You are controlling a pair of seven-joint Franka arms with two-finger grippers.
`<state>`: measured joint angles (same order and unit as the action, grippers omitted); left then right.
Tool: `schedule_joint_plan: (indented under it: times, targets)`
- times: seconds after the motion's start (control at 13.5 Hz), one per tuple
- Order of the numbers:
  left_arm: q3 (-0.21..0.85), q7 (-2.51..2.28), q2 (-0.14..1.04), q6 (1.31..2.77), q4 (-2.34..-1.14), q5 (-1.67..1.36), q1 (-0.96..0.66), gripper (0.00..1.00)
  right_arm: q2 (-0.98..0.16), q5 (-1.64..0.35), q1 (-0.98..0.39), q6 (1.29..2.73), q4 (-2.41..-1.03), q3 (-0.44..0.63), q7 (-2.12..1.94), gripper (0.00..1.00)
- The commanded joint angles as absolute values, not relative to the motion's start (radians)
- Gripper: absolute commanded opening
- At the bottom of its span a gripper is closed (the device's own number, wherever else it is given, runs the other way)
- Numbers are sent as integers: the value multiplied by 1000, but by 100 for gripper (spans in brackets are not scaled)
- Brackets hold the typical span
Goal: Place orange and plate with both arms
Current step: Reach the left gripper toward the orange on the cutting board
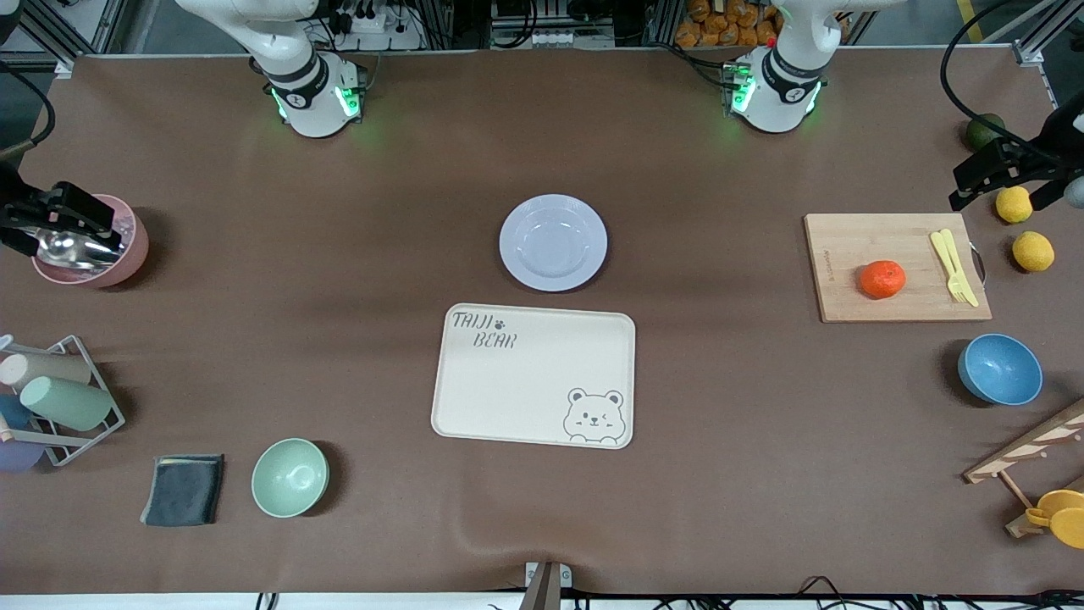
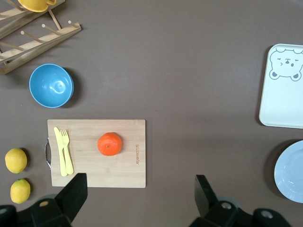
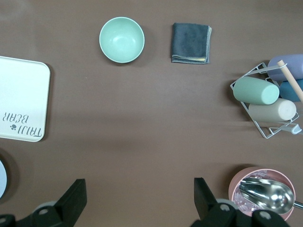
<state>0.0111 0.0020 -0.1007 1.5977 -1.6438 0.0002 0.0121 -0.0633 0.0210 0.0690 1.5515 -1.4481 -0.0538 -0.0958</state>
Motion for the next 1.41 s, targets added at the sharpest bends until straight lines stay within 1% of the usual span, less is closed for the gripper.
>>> schedule_joint_plan:
  times: [0.0, 0.22, 0.37, 0.45, 0.59, 0.67, 0.74, 0.89, 0.97, 1.04, 1.19, 1.34]
  targets:
    - [17, 3, -89, 1569, -1617, 21, 14, 100, -74, 23, 77, 1557, -1445, -61, -110, 100]
    - [14, 8, -83, 1560, -1618, 57, 21, 100, -74, 23, 81, 1555, -1447, -61, -107, 100]
    - [18, 14, -54, 1565, -1698, 125, 90, 100, -77, 20, 78, 1555, -1453, -61, -106, 100]
    - [20, 15, -52, 1609, -1757, 123, 122, 100, -77, 5, 74, 1555, -1454, -61, -107, 100]
    - [20, 12, -58, 1733, -1889, 123, 153, 100, -98, -9, 63, 1545, -1457, -63, -94, 100]
    - [17, 12, -54, 1803, -1954, 127, 175, 100, -104, -94, 75, 1551, -1486, -66, -92, 100]
    - [20, 14, -49, 1915, -2041, 130, 225, 100, -104, -194, 87, 1555, -1509, -58, -95, 100]
    - [20, 14, -43, 2113, -2208, 130, 250, 100, -106, -198, 83, 1557, -1532, -60, -91, 100]
    - [18, 14, -41, 2176, -2262, 129, 256, 100, -109, -198, 75, 1560, -1542, -60, -86, 100]
    - [20, 14, -22, 2199, -2282, 130, 273, 100, -110, -198, 65, 1569, -1563, -61, -86, 100]
    - [21, 15, 46, 2210, -2281, 130, 278, 100, -112, -207, 57, 1604, -1597, -61, -86, 100]
    - [21, 15, 90, 2252, -2286, 130, 278, 100, -112, -218, 57, 1612, -1609, -66, -65, 100]
